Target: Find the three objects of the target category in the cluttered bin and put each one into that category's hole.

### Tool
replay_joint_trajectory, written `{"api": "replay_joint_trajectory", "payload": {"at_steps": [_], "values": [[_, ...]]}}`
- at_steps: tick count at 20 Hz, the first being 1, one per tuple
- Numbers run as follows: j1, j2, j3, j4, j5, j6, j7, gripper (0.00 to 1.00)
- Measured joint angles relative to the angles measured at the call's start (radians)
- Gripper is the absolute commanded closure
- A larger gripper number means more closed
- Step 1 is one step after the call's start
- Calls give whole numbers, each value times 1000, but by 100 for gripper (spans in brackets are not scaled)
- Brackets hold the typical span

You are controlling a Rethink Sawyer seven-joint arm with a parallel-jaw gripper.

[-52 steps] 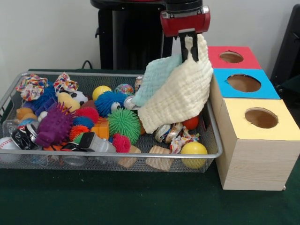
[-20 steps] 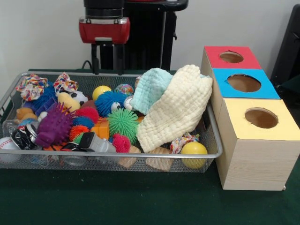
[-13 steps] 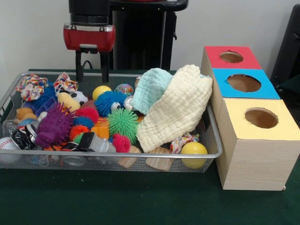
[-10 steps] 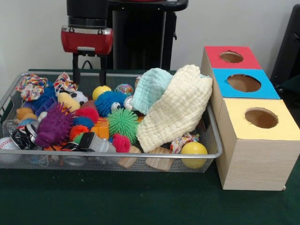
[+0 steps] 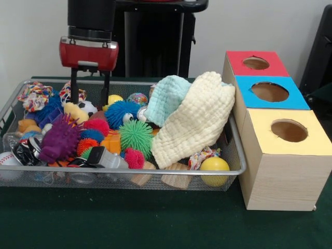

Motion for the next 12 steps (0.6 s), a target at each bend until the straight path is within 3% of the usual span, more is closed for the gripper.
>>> {"api": "replay_joint_trajectory", "payload": {"at_steps": [12], "values": [[-217, 41, 147, -82, 5, 62, -22, 0]]}}
